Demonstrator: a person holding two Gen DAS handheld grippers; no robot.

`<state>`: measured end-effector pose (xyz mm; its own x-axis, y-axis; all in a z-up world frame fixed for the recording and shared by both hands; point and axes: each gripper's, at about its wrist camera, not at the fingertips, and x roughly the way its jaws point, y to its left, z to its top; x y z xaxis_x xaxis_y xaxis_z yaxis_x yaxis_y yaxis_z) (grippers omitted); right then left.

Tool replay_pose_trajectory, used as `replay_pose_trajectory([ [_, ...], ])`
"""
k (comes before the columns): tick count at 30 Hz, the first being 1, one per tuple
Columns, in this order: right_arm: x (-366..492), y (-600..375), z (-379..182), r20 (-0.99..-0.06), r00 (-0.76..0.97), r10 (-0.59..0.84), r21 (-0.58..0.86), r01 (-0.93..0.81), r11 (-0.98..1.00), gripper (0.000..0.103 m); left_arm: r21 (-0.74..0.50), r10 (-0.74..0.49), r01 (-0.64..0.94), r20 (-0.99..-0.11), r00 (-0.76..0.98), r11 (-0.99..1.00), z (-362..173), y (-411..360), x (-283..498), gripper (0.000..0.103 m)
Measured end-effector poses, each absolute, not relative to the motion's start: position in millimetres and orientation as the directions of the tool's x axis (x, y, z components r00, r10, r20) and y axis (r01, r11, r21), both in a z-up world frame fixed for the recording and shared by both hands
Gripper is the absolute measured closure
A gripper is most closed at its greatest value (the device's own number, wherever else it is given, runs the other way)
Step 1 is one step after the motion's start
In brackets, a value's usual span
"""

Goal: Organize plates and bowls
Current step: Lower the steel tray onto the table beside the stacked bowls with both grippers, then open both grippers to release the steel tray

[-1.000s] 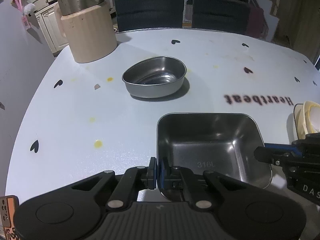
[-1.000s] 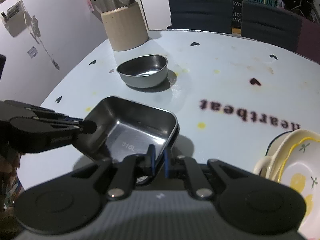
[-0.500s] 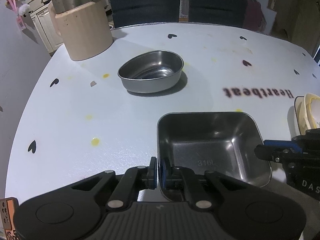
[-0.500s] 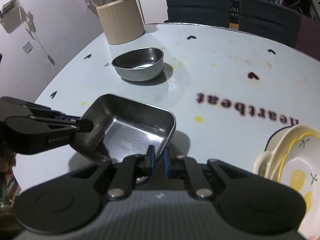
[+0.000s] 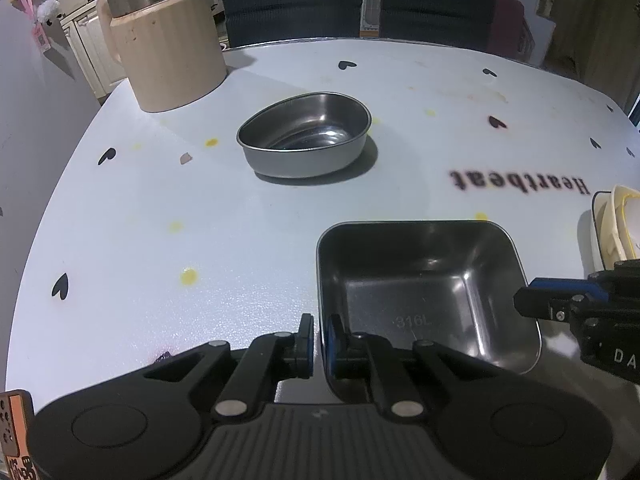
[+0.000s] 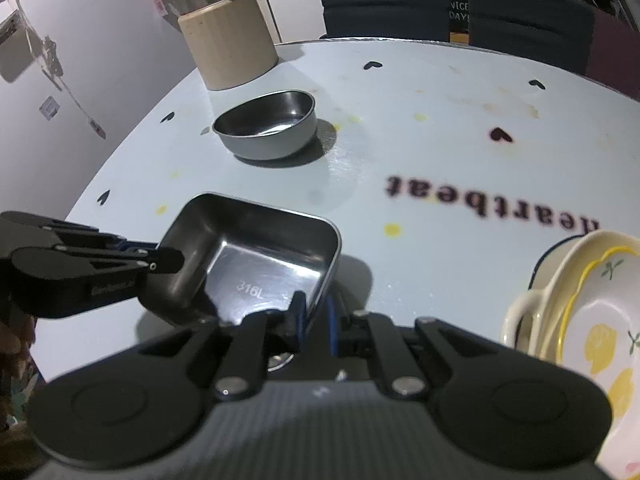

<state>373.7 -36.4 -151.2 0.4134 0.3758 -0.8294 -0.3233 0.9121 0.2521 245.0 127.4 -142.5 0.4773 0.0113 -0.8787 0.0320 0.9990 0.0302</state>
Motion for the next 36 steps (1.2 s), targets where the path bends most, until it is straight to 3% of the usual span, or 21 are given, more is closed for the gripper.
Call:
replay_pose_trajectory([
  [12,377.7,-46.6,-155.8,-0.825,0.388,0.412,0.316,-0.288,0.904,0.090,-0.006,-0.007,0.005,-0.881,0.473,1.000,-142.8,133.1,245.3,0.092],
  [14,378.0,-47.2,-156.0,-0.825,0.390,0.409,0.315,-0.282,0.906,0.084,-0.007,-0.008,0.003,-0.882,0.472,1.000,-143.1,133.6,245.4,0.092],
  [20,379.5,-51.2,-157.7,-0.818,0.386,0.426,0.356,-0.243,0.903,0.082,0.002,0.003,-0.003,-0.879,0.476,1.000,-141.4,132.5,243.8,0.087],
  [26,379.2,-52.8,-157.0,-0.803,0.381,0.458,0.393,-0.238,0.888,0.081,-0.042,-0.034,-0.007,-0.878,0.478,0.999,-138.5,135.2,241.0,0.072],
  [28,378.6,-53.0,-155.6,-0.801,0.384,0.459,0.392,-0.243,0.887,0.076,-0.052,-0.045,-0.002,-0.876,0.481,0.999,-137.2,134.8,239.8,0.063],
  [31,377.4,-51.9,-153.2,-0.802,0.386,0.455,0.385,-0.248,0.889,0.068,-0.060,-0.053,0.002,-0.873,0.485,0.998,-135.6,135.0,238.3,0.060],
  [36,376.9,-51.4,-149.0,-0.804,0.395,0.445,0.366,-0.262,0.893,0.052,-0.072,-0.055,-0.013,-0.858,0.511,0.997,-130.4,139.6,234.8,0.028],
])
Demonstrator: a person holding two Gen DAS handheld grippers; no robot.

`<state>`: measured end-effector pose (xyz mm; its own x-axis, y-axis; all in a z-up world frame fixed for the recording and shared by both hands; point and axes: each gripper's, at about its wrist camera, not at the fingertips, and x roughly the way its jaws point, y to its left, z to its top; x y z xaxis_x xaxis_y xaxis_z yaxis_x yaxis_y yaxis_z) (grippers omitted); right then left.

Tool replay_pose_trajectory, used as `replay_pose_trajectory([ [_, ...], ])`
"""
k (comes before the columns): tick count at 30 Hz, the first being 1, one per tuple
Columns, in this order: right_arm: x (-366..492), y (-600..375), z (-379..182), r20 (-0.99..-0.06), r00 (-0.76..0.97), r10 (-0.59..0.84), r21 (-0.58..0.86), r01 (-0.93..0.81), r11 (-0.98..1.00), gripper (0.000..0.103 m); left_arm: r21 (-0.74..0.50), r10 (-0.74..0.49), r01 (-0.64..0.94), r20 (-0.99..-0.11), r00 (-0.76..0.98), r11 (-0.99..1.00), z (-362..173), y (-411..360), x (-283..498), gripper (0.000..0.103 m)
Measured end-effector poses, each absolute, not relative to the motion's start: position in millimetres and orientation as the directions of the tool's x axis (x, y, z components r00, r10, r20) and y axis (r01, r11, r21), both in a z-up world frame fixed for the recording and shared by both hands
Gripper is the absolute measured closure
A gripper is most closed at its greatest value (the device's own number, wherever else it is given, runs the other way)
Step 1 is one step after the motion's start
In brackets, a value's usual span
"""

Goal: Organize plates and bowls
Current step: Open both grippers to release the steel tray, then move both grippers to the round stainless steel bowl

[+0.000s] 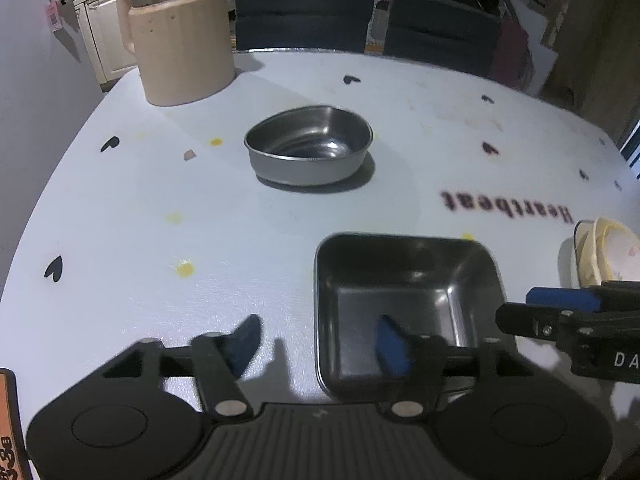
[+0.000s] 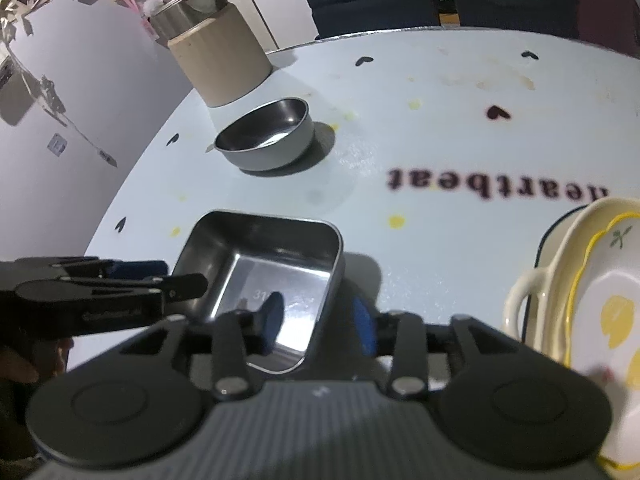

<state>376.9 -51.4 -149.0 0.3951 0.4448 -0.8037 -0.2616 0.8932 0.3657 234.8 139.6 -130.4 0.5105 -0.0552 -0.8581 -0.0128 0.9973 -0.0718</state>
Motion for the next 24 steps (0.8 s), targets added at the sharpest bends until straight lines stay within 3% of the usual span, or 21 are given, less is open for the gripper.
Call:
replay_pose_trajectory([
  [6,381.0,-52.3,-133.7,-0.784,0.443,0.434,0.340,-0.279,0.898,0.028,-0.120,-0.074,-0.052,-0.840,0.538,0.991,-125.2,148.1,235.2,0.001],
  [11,393.3,-53.2,-121.6,-0.761,0.487,0.429,0.316,-0.299,0.900,0.002,-0.104,-0.035,-0.090,-0.824,0.565,0.991,-121.4,156.3,241.5,0.000],
  [22,449.1,-53.5,-116.9,-0.695,0.583,0.420,0.331,-0.260,0.907,0.000,-0.167,0.021,-0.239,-0.778,0.628,0.957,-118.8,201.4,278.3,0.000],
  [24,464.9,-51.2,-120.8,-0.720,0.566,0.401,0.325,-0.235,0.916,0.001,-0.188,0.007,-0.234,-0.766,0.643,0.954,-121.0,205.0,288.6,0.006],
])
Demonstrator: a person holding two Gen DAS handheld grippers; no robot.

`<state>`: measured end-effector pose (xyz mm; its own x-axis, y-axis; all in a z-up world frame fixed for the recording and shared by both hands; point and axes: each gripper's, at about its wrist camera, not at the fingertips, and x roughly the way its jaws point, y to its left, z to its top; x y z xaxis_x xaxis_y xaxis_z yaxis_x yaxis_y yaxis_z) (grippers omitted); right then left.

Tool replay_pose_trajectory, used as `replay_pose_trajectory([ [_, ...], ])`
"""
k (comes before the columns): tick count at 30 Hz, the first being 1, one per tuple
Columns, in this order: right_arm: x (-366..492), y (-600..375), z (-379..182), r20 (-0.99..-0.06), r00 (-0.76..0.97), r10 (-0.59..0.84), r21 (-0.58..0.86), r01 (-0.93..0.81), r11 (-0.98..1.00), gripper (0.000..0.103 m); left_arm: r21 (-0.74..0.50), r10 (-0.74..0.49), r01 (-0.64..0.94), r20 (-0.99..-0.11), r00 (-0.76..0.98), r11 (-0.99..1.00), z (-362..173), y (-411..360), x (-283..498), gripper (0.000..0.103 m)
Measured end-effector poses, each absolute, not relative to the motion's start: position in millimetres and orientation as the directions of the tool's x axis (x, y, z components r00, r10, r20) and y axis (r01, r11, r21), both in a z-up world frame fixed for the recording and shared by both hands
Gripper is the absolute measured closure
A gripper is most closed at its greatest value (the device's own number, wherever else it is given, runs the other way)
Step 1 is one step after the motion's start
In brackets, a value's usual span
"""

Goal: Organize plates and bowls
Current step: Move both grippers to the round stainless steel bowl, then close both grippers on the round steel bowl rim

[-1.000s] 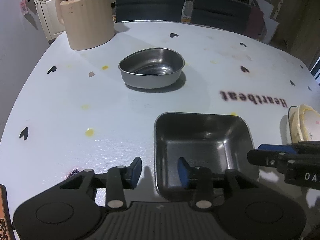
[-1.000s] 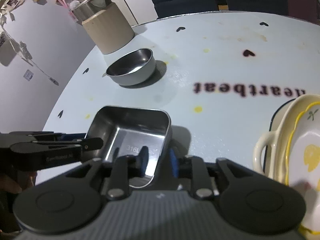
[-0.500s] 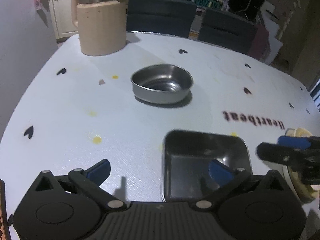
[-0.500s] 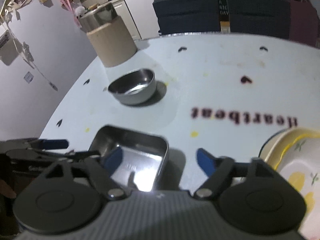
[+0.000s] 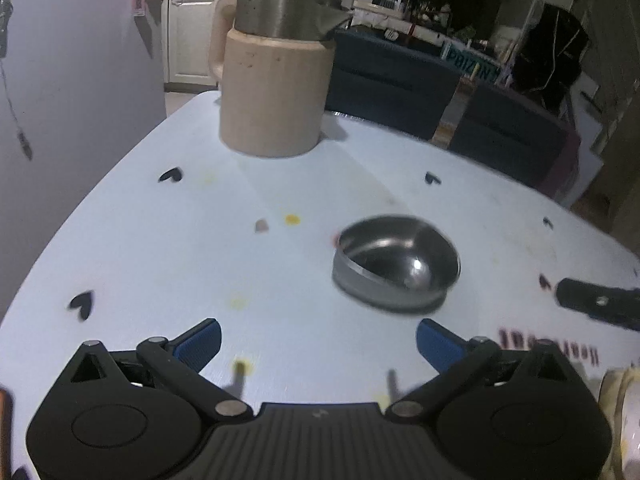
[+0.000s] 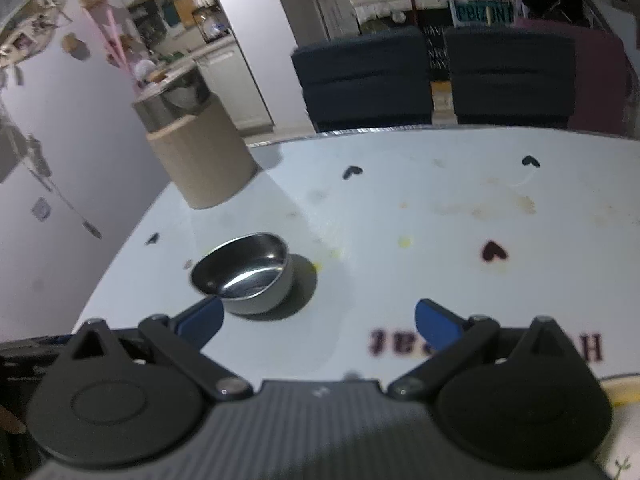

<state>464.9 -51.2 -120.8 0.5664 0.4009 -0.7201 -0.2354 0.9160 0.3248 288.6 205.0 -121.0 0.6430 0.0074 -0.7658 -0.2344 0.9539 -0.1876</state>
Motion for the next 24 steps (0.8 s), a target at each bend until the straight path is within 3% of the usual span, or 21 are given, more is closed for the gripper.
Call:
replay_pose_trajectory([
  [1,471.1,-48.7,-122.9,-0.729,0.564,0.388,0.321,-0.219,0.921,0.003,-0.202,-0.005,-0.229,-0.759,0.651,0.952,-122.4,206.5,295.0,0.009],
  [3,485.3,-46.3,-128.0,-0.732,0.552,0.399,0.342,-0.209,0.916,0.017,-0.239,-0.032,-0.225,-0.749,0.662,0.945,-125.8,208.6,306.7,0.023],
  [5,500.3,-44.1,-135.1,-0.736,0.531,0.420,0.375,-0.197,0.906,0.032,-0.270,-0.048,-0.229,-0.738,0.673,0.935,-128.8,210.4,318.6,0.028],
  [17,548.7,-10.9,-168.9,-0.732,0.439,0.520,0.472,-0.224,0.853,0.059,-0.368,-0.096,-0.284,-0.742,0.663,0.885,-158.4,224.2,362.3,0.064],
  [20,552.8,-2.8,-174.6,-0.736,0.420,0.532,0.474,-0.241,0.847,0.075,-0.372,-0.106,-0.282,-0.749,0.654,0.885,-163.6,223.1,365.9,0.086],
  [22,551.9,-1.3,-175.5,-0.737,0.417,0.532,0.468,-0.253,0.847,0.084,-0.368,-0.103,-0.284,-0.751,0.652,0.885,-165.7,223.3,366.5,0.086],
  [24,552.3,-0.5,-176.6,-0.737,0.414,0.534,0.467,-0.259,0.846,0.085,-0.373,-0.104,-0.288,-0.750,0.653,0.882,-166.3,224.2,366.6,0.086],
])
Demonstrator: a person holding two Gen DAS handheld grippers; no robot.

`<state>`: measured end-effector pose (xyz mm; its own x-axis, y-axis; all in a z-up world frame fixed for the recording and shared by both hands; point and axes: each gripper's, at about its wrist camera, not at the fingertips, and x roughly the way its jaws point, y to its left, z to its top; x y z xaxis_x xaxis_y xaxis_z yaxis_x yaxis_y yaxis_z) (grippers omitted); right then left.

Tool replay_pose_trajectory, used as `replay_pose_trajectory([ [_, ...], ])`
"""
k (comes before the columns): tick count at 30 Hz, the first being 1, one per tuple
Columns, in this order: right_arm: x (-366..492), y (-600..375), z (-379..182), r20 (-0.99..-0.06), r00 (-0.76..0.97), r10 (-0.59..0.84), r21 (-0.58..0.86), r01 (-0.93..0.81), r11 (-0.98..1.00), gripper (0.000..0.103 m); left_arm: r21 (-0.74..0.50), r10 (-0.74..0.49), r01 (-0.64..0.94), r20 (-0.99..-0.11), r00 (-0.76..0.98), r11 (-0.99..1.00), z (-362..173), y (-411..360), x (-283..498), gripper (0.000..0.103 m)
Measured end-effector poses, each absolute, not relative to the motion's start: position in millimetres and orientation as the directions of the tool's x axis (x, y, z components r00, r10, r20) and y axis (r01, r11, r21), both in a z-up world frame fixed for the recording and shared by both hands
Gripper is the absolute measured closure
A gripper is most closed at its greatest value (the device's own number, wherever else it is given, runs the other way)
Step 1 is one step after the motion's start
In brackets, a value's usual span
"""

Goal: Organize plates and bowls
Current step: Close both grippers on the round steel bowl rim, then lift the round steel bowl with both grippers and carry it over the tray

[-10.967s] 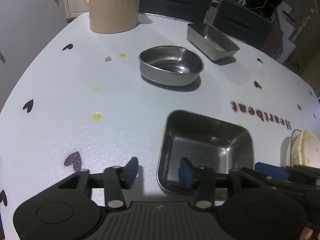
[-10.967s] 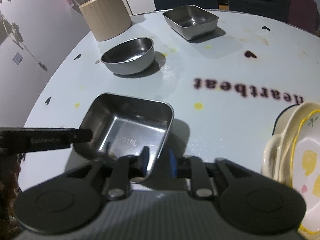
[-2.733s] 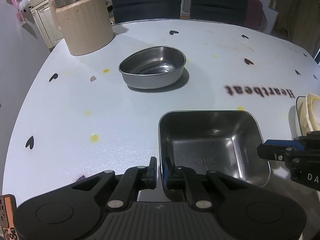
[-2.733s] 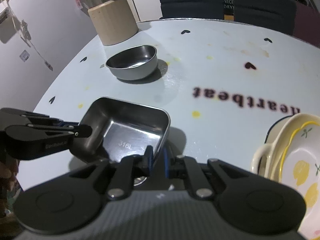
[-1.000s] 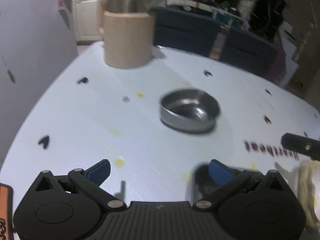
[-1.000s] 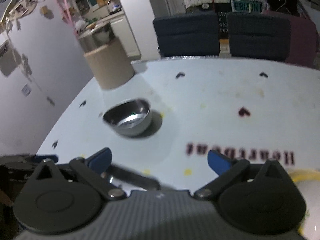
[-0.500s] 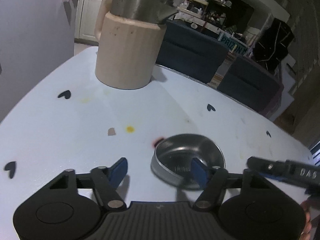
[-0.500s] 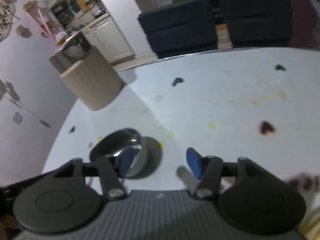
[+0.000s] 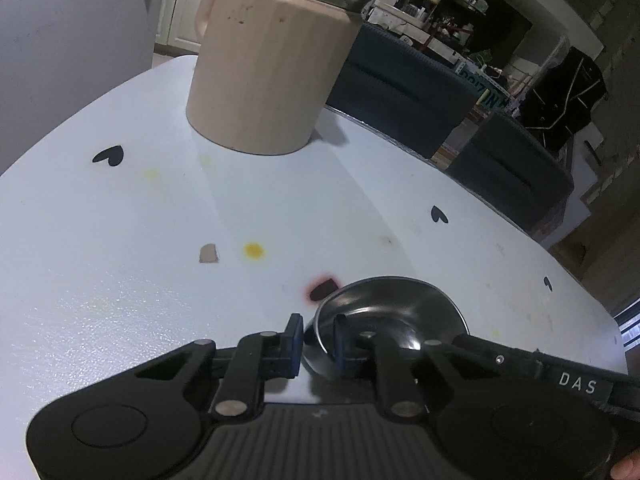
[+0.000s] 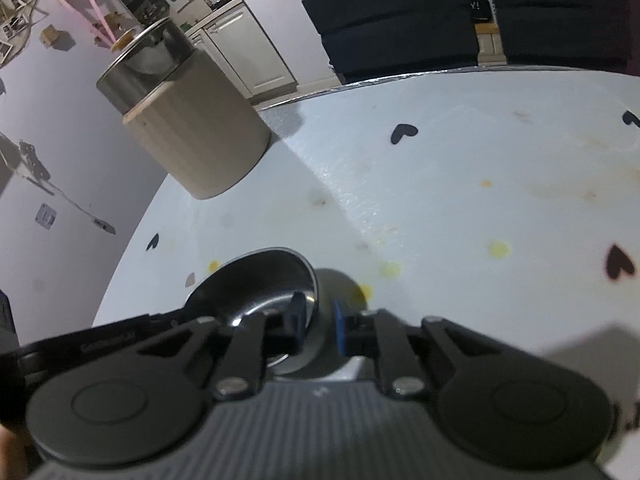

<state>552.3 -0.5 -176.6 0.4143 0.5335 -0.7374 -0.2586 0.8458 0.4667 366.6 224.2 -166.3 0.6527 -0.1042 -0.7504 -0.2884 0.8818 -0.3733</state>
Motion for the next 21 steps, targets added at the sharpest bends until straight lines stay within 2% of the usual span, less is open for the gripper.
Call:
replay_pose_trajectory([
  [2,553.1,1.0,-176.7,-0.737,0.408,0.539,0.469,-0.266,0.842,0.092,-0.365,-0.099,-0.285,-0.751,0.653,0.886,-165.8,223.7,366.3,0.088],
  [6,547.6,8.1,-171.1,-0.744,0.413,0.525,0.418,-0.324,0.849,0.093,-0.326,-0.076,-0.274,-0.756,0.650,0.905,-160.6,218.9,362.0,0.095],
  [21,476.2,-32.4,-116.5,-0.700,0.479,0.530,0.402,-0.348,0.847,0.095,-0.304,-0.074,-0.177,-0.662,0.746,0.936,-89.9,175.3,294.1,0.096],
])
